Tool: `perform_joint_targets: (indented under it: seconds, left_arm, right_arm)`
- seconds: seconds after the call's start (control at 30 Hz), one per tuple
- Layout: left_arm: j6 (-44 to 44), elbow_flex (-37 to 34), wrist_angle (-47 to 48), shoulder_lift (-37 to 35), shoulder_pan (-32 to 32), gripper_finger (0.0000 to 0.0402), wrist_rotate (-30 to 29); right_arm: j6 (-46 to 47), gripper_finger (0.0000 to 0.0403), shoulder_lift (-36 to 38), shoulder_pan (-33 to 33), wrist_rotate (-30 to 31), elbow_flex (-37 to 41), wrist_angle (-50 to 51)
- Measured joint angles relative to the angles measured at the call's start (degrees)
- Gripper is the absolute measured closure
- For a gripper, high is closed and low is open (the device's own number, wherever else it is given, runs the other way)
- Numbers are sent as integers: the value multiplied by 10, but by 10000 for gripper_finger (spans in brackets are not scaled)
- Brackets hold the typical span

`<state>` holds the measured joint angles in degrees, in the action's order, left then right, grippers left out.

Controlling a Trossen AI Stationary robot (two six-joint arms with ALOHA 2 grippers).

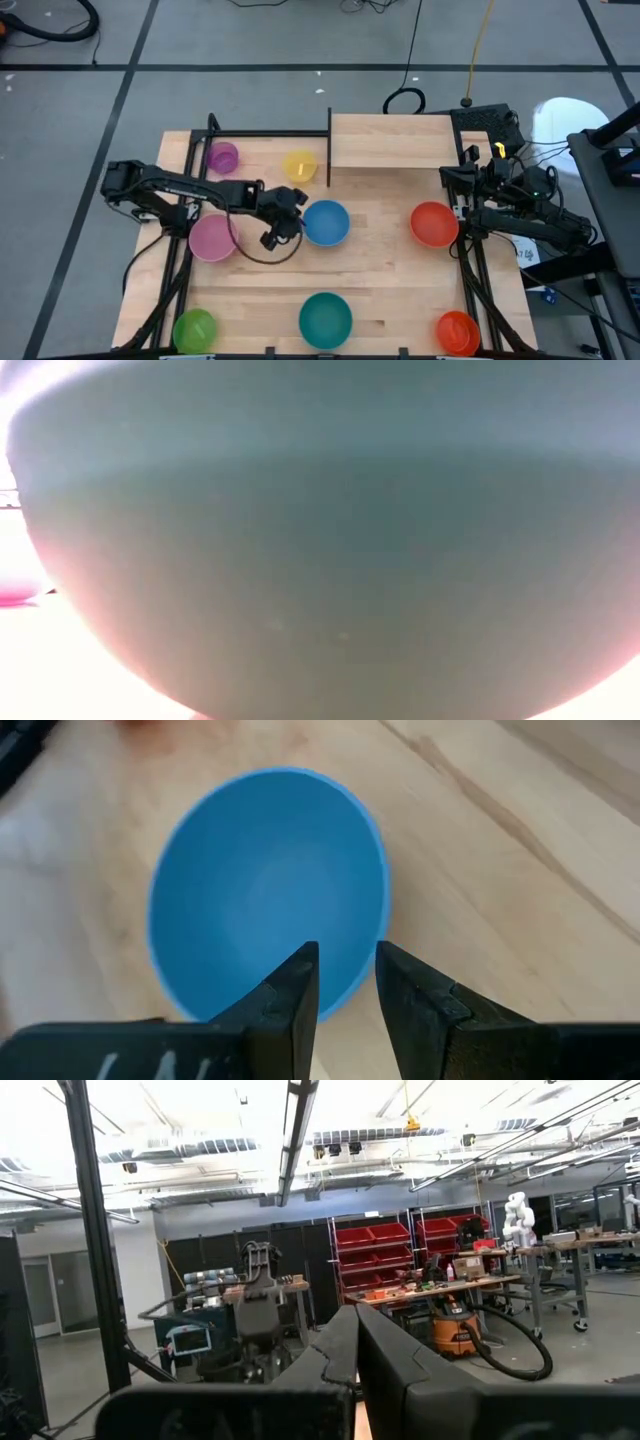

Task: Place and stack bowls onto a shelf
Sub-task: Put the blue bowl onto the shelf

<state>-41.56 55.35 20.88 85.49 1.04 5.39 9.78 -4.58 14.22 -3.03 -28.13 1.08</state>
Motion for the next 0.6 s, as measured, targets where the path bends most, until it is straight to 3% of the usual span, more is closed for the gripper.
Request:
perform_joint_targets:
  seconds: [0.6]
  left_arm:
    - [-35, 0, -22, 65, 24, 293, -10]
  right_arm:
    - [0, 403, 0, 0, 0, 0, 0]
